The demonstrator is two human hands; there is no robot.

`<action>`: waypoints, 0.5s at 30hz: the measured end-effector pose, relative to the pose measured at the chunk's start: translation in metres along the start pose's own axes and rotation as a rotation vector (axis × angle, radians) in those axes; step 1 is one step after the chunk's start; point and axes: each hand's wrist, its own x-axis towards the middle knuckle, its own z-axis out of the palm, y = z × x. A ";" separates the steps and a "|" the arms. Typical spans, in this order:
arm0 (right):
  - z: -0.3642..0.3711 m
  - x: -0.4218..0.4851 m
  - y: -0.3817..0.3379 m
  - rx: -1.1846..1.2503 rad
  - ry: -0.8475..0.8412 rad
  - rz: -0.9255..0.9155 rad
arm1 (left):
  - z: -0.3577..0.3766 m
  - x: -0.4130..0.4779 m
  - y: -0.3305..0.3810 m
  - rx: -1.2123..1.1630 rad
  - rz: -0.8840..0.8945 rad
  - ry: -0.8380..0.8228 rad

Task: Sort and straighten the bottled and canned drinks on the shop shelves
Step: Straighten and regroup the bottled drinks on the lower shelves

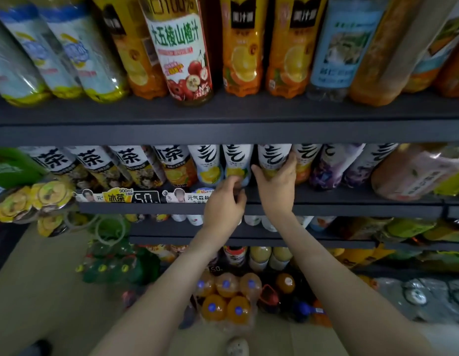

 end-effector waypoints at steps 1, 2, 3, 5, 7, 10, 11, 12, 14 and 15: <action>0.005 0.002 0.000 0.009 0.047 0.006 | 0.002 -0.002 -0.004 -0.014 0.012 0.014; 0.010 0.005 0.000 0.014 0.102 -0.007 | 0.003 -0.004 -0.008 -0.034 0.024 0.033; 0.013 0.009 0.001 0.005 0.144 -0.023 | 0.004 -0.007 -0.010 -0.056 0.031 0.052; 0.015 0.011 0.004 -0.027 0.180 -0.057 | 0.006 -0.014 -0.013 -0.106 0.020 0.081; 0.010 0.004 0.011 -0.005 0.175 -0.081 | 0.011 -0.026 -0.013 -0.153 -0.003 0.091; -0.012 -0.021 0.023 0.089 0.153 -0.038 | 0.019 -0.042 -0.008 -0.173 -0.008 0.111; -0.021 -0.030 0.028 0.125 0.152 -0.020 | 0.023 -0.046 -0.004 -0.175 -0.006 0.114; -0.030 -0.038 0.035 0.160 0.155 -0.001 | 0.026 -0.049 -0.001 -0.176 0.001 0.112; -0.048 -0.047 0.045 0.220 0.176 0.021 | 0.033 -0.051 0.006 -0.173 0.027 0.096; -0.056 -0.048 0.050 0.246 0.190 0.029 | 0.037 -0.050 0.010 -0.178 0.039 0.088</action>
